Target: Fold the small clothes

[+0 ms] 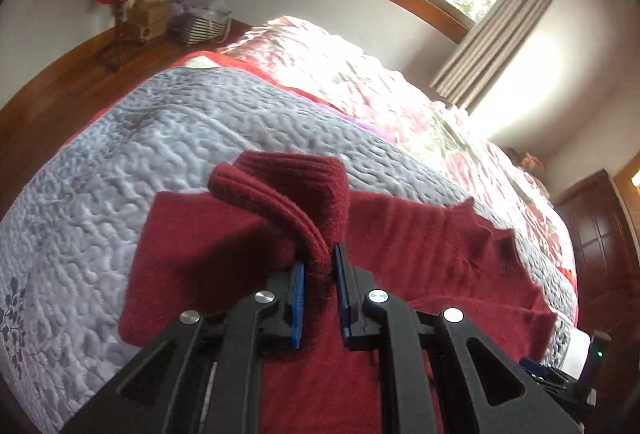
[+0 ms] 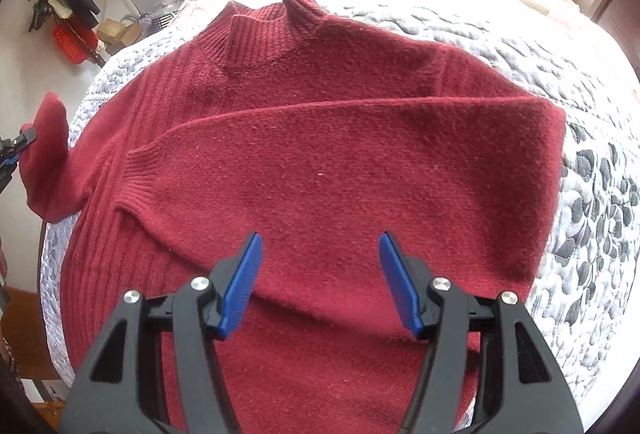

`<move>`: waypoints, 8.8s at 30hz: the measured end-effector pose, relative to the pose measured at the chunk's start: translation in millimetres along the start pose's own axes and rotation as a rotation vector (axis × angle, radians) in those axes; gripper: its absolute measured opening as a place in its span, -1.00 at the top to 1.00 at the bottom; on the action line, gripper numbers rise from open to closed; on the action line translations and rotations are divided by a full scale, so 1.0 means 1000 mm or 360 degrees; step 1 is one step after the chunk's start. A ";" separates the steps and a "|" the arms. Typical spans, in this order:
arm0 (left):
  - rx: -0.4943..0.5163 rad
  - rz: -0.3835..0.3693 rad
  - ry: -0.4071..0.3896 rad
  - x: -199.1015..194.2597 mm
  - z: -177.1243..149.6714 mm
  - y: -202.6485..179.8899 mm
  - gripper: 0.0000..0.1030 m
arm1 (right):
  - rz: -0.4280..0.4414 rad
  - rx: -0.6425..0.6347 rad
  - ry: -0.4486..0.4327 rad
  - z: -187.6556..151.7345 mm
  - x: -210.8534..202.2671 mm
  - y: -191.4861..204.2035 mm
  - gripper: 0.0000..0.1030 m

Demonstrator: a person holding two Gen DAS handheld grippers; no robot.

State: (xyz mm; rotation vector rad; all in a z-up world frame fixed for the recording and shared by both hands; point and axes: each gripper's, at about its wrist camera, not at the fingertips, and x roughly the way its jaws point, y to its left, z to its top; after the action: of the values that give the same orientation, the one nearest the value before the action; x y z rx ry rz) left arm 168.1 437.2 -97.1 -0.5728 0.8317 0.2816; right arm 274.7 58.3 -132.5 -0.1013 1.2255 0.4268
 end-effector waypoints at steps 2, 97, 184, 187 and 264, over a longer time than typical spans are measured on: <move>0.0090 -0.0051 0.0029 0.008 -0.010 -0.035 0.74 | -0.0002 0.0017 -0.0005 -0.004 -0.002 -0.008 -0.18; 0.0234 0.0304 0.0435 0.071 -0.005 0.011 -0.14 | 0.0294 0.0283 -0.0238 0.025 -0.070 -0.085 0.90; 0.0573 0.0127 0.0984 -0.062 -0.262 0.067 -0.04 | 0.0287 0.0452 0.0365 -0.342 -0.081 -0.037 0.04; 0.0658 0.0125 0.0991 -0.063 -0.277 0.051 0.10 | 0.0302 0.0425 0.0372 -0.343 -0.074 -0.028 0.15; 0.0832 0.0046 0.0714 -0.056 -0.153 0.058 -0.10 | 0.0264 0.0183 0.0205 -0.167 -0.046 -0.037 0.02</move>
State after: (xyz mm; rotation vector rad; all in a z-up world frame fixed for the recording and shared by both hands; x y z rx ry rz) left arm 11.8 394.3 -157.6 -0.1280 1.2944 -0.0499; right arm 127.8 -37.5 -153.3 0.0728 1.3880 0.4984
